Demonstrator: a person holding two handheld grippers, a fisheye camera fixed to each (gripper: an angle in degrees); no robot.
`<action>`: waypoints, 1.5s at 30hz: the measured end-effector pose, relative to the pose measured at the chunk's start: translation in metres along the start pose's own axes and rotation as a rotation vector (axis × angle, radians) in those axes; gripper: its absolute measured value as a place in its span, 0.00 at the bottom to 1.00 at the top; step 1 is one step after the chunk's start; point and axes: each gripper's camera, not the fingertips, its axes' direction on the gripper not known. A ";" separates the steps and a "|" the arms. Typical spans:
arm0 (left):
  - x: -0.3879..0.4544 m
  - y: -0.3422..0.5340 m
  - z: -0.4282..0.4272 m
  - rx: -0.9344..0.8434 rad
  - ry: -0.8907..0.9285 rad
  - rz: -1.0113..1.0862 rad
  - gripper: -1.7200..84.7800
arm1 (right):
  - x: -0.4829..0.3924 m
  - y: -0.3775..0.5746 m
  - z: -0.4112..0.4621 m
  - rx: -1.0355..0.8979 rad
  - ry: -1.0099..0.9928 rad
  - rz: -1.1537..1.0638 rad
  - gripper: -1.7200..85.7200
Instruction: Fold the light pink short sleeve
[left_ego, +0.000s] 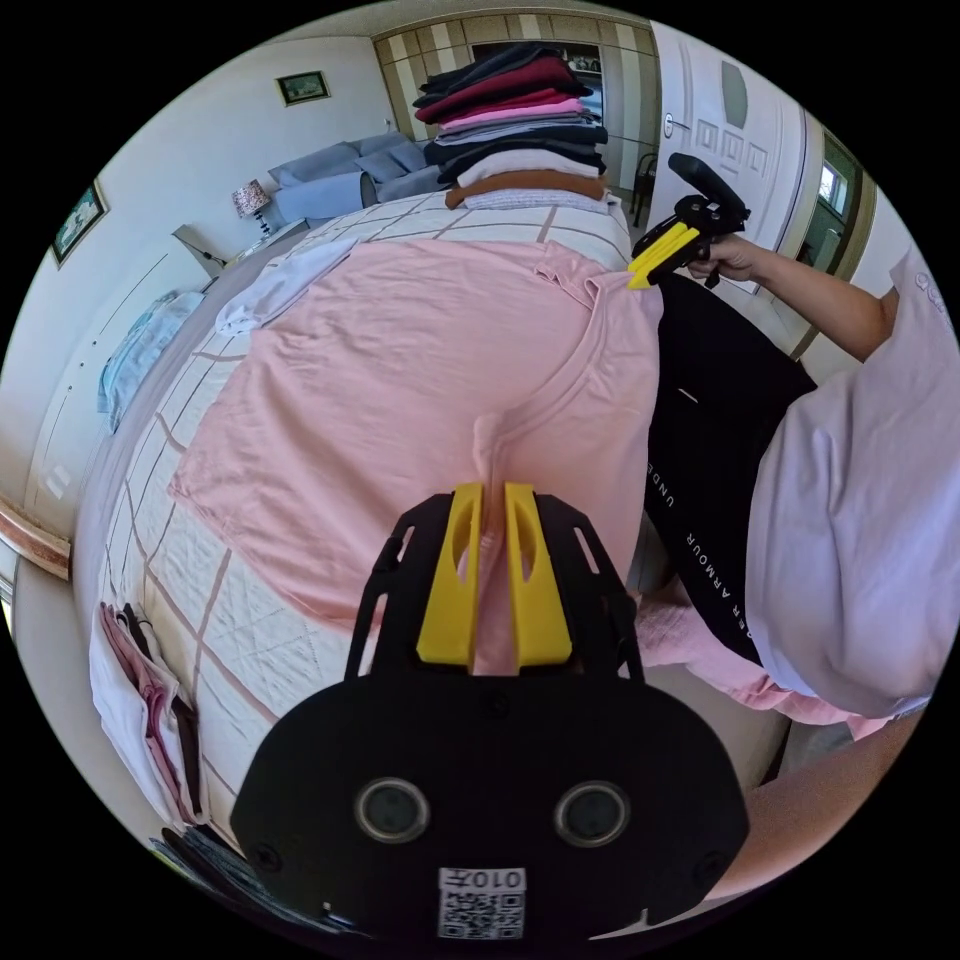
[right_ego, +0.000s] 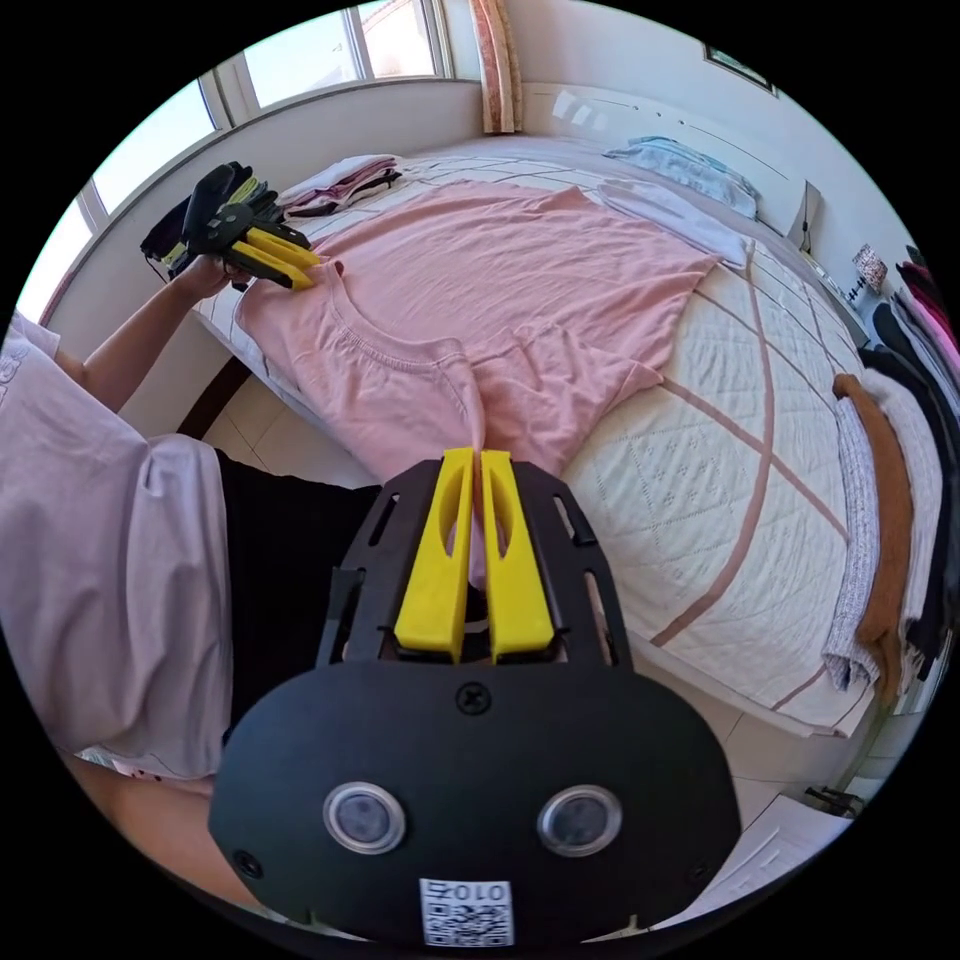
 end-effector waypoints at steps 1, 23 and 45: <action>0.002 0.001 -0.002 0.009 -0.006 -0.001 0.05 | -0.003 0.002 -0.003 0.004 -0.001 -0.009 0.06; -0.122 -0.051 -0.105 0.018 -0.129 -0.123 0.02 | 0.055 -0.165 -0.096 0.048 0.095 -0.155 0.06; -0.114 0.146 -0.118 0.265 -0.148 -0.621 0.09 | 0.114 -0.015 -0.059 0.262 -0.033 0.025 0.10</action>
